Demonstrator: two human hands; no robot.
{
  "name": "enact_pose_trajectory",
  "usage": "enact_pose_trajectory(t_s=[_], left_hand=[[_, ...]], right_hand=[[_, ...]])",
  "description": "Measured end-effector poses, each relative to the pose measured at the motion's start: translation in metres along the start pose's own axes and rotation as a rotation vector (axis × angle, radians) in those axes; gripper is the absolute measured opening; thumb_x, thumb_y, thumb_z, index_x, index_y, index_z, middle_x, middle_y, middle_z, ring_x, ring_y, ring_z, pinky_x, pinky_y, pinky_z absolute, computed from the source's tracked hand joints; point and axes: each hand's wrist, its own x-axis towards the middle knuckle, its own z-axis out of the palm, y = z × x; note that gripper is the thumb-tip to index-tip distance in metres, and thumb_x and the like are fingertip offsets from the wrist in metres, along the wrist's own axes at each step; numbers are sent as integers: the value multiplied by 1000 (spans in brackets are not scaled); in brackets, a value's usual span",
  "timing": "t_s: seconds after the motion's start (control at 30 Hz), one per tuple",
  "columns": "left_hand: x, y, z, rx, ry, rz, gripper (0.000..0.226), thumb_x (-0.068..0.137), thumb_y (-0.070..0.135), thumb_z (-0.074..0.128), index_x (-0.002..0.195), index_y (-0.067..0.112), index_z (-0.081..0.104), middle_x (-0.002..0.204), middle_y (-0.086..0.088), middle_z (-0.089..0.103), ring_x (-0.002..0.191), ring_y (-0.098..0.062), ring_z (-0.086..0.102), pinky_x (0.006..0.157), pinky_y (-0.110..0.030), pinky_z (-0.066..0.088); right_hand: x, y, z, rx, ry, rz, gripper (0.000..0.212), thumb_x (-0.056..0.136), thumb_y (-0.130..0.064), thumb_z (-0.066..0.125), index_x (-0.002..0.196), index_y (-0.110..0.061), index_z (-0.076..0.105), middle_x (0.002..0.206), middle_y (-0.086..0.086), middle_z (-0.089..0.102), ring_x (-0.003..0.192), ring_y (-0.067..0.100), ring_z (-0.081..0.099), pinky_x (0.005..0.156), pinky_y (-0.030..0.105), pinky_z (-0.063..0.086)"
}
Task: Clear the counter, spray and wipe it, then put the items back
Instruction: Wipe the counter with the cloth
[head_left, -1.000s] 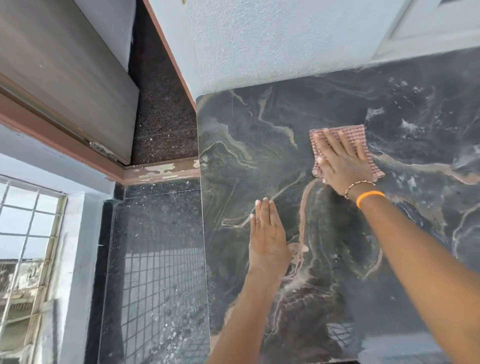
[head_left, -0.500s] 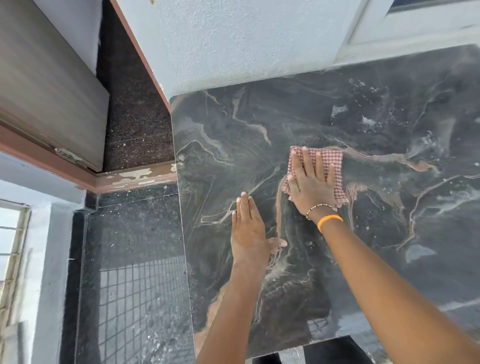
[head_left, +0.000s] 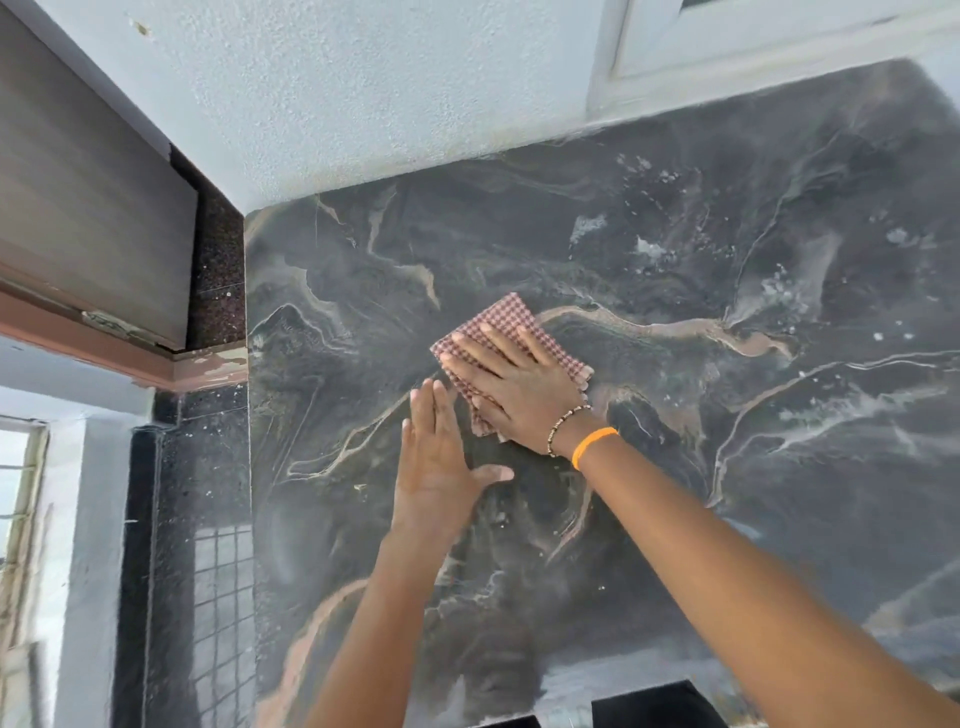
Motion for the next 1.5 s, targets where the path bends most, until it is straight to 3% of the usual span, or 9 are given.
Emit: enact_pose_trajectory(t_s=[0.3, 0.47, 0.6, 0.73, 0.83, 0.97, 1.13, 1.3, 1.5], left_hand=[[49, 110, 43, 104, -58, -42, 116, 73, 59, 63, 147, 8, -11, 157, -11, -16, 145, -25, -14, 118, -45, 1], [49, 118, 47, 184, -19, -101, 118, 69, 64, 61, 147, 11, -9, 157, -9, -15, 146, -23, -11, 119, -43, 4], [50, 122, 47, 153, -10, -122, 119, 67, 62, 65, 148, 12, -8, 158, -6, -14, 146, -21, -10, 119, -42, 4], [50, 123, 46, 122, -8, -131, 121, 66, 59, 69, 148, 11, -6, 158, -5, -13, 146, -18, -10, 119, -41, 8], [53, 126, 45, 130, -40, -154, 126, 65, 59, 70, 146, 9, -12, 157, -5, -15, 146, -19, -11, 119, -41, 8], [64, 137, 43, 124, -3, -116, 121, 70, 58, 66, 146, 8, -12, 157, -8, -14, 145, -22, -13, 118, -39, 1], [86, 152, 40, 60, -27, -24, 111, 77, 55, 59, 146, 6, -12, 156, -11, -19, 144, -24, -17, 119, -35, -4], [93, 157, 43, 174, -70, -53, 110, 78, 60, 50, 144, 3, -16, 155, -14, -22, 144, -27, -17, 119, -35, -1], [97, 158, 46, 188, -81, -92, 111, 77, 59, 52, 143, 3, -19, 154, -13, -25, 144, -25, -17, 119, -34, -1]], right_hand=[[-90, 200, -18, 60, 67, 586, 57, 93, -37, 26, 147, -36, 9, 159, -9, 10, 147, 21, 9, 118, 47, 7], [-121, 182, -12, 144, 115, 863, 60, 90, -35, 23, 148, -27, 12, 159, 0, 13, 145, 32, 11, 115, 56, 9], [-85, 136, -9, 109, 83, 591, 61, 93, -36, 23, 148, -29, -2, 157, -3, -8, 147, 30, 0, 114, 53, -3], [-9, 109, -19, 115, 54, 188, 59, 95, -35, 28, 148, -30, 4, 160, -5, 4, 147, 27, 1, 115, 51, -7], [35, 122, -32, 61, 26, 66, 58, 94, -32, 30, 148, -31, 9, 159, -7, 9, 147, 25, 7, 116, 52, 0], [51, 180, -40, 67, 65, 148, 58, 95, -32, 31, 148, -32, 8, 159, -8, 7, 147, 25, 5, 117, 50, -1], [14, 267, -45, 124, 148, 505, 58, 94, -28, 31, 148, -31, 10, 160, -5, 8, 147, 26, 5, 118, 52, 3], [-39, 253, -34, 212, 161, 808, 61, 93, -26, 32, 149, -28, 8, 160, -1, 8, 146, 32, 5, 116, 57, 3], [17, 171, -31, 143, 96, 401, 62, 91, -34, 30, 149, -28, 6, 160, -3, 4, 147, 29, 3, 115, 54, -2]])
